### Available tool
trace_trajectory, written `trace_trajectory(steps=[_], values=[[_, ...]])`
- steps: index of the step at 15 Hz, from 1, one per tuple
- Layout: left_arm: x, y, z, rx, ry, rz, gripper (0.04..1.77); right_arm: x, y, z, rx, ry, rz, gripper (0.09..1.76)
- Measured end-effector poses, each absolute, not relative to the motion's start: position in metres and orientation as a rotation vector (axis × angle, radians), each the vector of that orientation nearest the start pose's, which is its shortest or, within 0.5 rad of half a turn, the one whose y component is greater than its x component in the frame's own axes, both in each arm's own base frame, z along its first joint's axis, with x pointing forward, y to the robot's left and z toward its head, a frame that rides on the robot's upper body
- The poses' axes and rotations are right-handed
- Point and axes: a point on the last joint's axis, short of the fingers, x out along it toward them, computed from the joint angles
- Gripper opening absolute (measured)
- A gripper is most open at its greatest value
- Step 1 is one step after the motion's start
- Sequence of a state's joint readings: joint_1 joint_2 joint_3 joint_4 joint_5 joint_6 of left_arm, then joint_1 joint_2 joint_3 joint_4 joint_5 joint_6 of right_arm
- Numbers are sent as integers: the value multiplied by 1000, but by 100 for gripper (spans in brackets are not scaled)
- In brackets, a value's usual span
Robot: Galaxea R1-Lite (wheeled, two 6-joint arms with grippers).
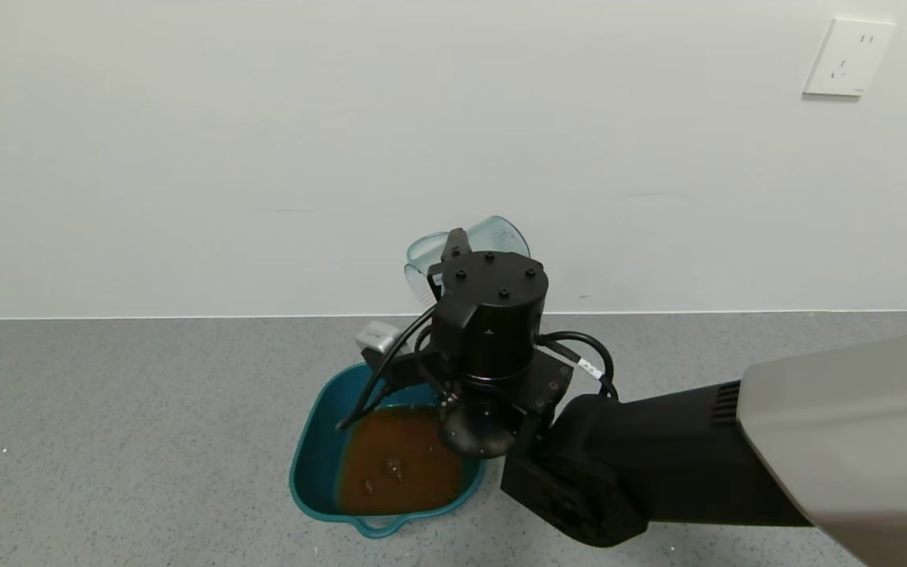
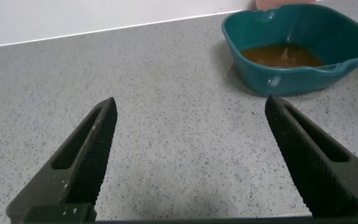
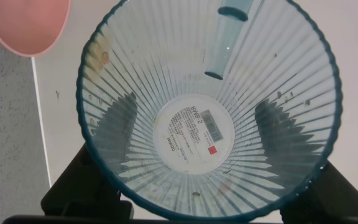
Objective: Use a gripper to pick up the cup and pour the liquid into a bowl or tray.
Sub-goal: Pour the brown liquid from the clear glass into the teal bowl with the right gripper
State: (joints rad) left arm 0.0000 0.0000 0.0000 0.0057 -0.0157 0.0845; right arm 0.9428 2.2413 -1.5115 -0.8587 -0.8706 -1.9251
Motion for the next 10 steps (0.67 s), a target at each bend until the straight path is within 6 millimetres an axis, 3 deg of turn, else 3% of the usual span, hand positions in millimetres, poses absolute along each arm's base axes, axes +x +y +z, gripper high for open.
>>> trace_trajectory(steps=[10], values=[[-23, 0, 75, 84, 6, -16, 172, 290, 361, 187, -1732, -149, -87, 133]])
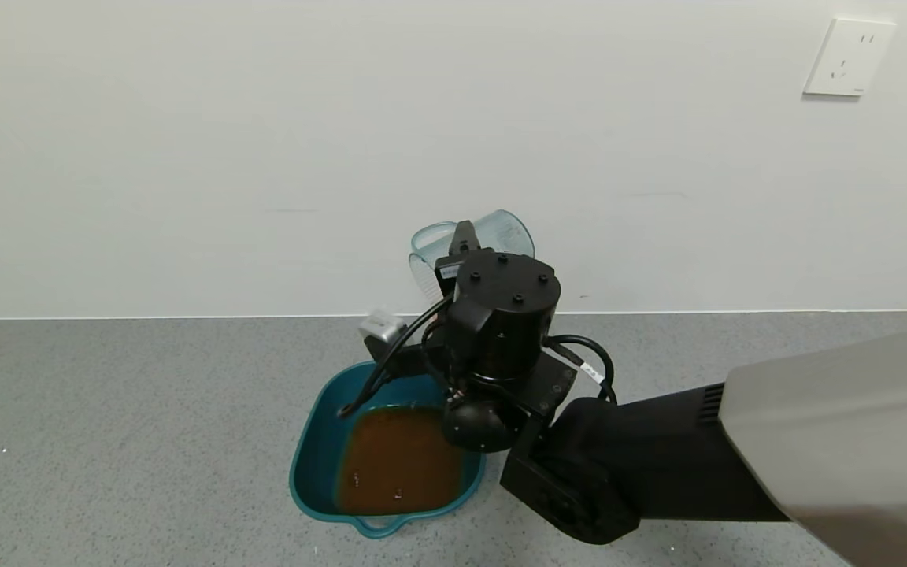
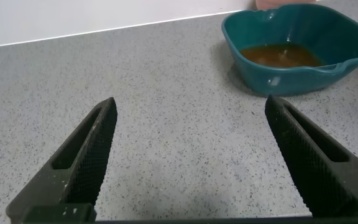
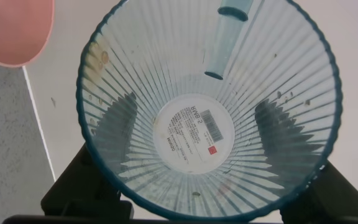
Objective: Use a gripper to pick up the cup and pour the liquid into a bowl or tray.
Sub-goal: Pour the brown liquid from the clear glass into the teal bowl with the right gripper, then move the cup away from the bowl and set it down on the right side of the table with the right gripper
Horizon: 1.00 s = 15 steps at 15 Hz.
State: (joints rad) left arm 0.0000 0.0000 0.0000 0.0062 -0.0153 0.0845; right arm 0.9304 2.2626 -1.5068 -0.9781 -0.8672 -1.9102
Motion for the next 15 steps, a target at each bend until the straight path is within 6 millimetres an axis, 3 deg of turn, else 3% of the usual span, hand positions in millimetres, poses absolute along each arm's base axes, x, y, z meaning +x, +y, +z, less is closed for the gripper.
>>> trace_trajectory(steps=[6, 15], values=[[-23, 0, 75, 85, 5, -16, 172, 292, 360, 185, -1571, -121, -131, 133], [-23, 0, 75, 85, 5, -16, 172, 288, 345, 202, -1327, -86, -165, 133]])
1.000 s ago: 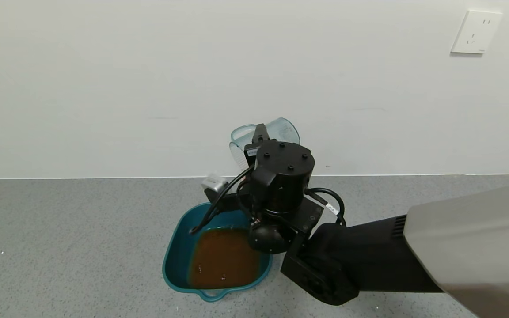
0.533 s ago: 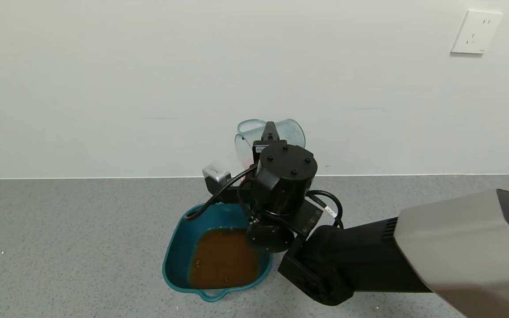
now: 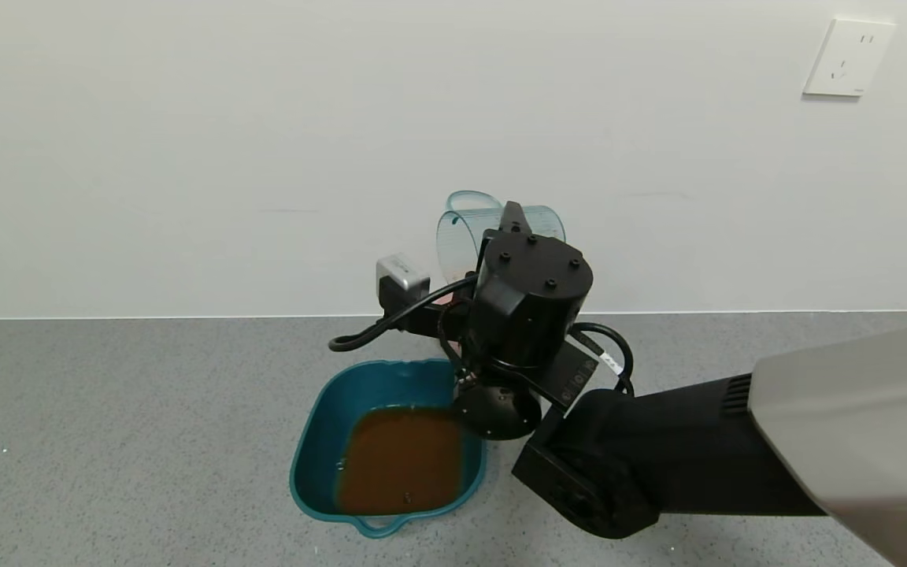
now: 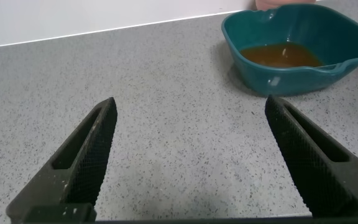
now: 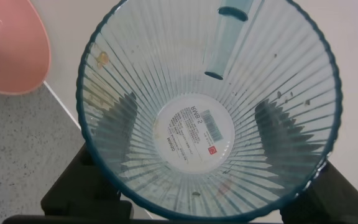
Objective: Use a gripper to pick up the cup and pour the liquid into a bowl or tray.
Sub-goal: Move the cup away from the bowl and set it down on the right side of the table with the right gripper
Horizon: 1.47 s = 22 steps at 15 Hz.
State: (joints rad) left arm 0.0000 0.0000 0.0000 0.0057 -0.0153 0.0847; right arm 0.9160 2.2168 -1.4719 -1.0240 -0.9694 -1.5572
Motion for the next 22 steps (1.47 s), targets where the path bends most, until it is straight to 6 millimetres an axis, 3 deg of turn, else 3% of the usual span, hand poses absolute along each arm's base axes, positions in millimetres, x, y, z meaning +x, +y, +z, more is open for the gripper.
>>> trace_trajectory(steps=[5, 9, 18, 22], values=[[-23, 0, 75, 85, 5, -16, 172, 281, 321, 206, -1173, -55, -168, 133], [-23, 0, 75, 85, 5, -16, 172, 275, 300, 221, -1014, -45, -206, 133], [-23, 0, 75, 85, 6, -16, 172, 267, 219, 235, -699, -9, -306, 133], [-23, 0, 75, 85, 5, -16, 172, 253, 187, 234, -550, 16, -329, 133]])
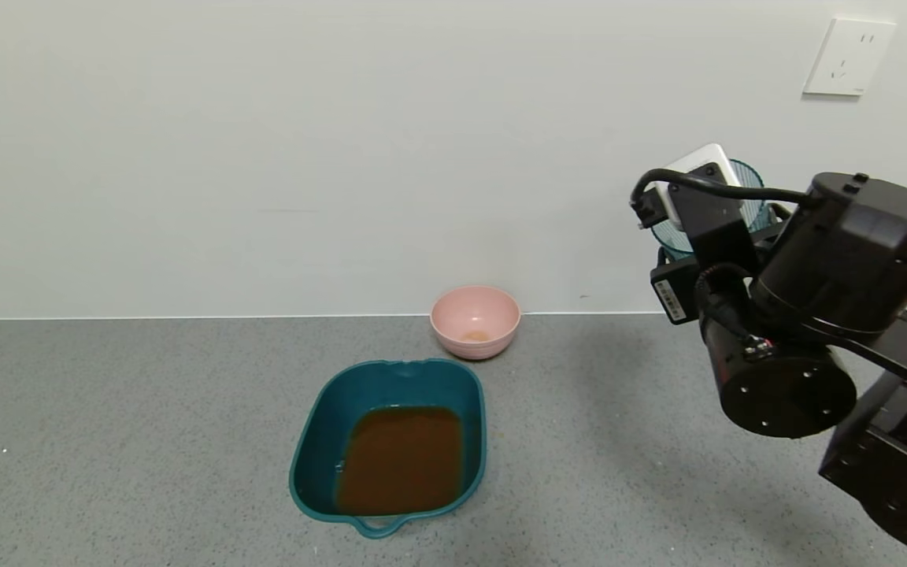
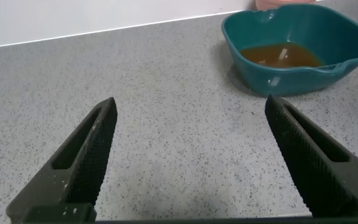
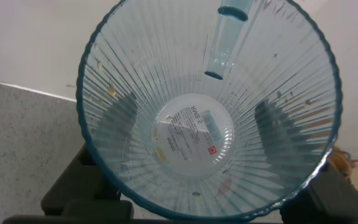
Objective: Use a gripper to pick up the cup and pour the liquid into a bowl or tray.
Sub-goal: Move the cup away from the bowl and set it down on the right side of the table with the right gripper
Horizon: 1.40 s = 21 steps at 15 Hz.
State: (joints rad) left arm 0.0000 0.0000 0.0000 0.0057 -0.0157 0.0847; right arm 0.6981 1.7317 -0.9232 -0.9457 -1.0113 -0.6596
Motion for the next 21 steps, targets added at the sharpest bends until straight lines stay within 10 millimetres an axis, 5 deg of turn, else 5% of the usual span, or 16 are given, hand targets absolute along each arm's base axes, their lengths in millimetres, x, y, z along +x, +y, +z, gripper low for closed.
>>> trace_trajectory(steps=[11, 21], values=[[-23, 0, 75, 85, 6, -16, 172, 221, 103, 190, -240, 214, -148, 133], [-23, 0, 75, 85, 5, -16, 172, 172, 34, 184, -57, 294, 69, 133]])
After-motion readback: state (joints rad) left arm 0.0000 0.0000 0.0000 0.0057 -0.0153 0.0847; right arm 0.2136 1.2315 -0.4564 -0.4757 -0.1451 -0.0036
